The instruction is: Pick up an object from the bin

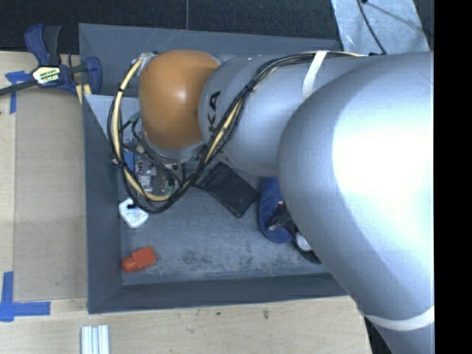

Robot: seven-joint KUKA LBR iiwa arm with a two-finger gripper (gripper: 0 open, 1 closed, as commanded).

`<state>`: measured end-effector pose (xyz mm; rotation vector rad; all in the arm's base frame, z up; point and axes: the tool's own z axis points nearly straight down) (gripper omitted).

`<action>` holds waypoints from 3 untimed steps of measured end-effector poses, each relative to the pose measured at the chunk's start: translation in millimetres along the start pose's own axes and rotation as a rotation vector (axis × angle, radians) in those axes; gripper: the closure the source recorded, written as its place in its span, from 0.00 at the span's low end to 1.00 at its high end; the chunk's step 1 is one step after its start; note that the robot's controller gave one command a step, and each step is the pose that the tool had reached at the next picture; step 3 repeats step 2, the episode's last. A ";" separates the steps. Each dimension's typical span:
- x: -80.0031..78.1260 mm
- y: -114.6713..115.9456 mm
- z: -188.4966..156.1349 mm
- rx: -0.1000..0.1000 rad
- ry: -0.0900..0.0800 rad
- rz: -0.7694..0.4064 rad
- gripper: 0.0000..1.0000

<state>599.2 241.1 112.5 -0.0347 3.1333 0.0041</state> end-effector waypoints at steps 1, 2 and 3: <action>-1.4 0.3 -6.2 0.000 0.001 0.000 1.00; -4.0 0.9 -59.1 -0.001 -0.001 0.001 1.00; -4.0 0.9 -59.1 -0.001 -0.001 0.001 1.00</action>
Offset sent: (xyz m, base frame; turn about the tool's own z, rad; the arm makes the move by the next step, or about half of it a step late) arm 0.0000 0.0000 0.0051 0.0000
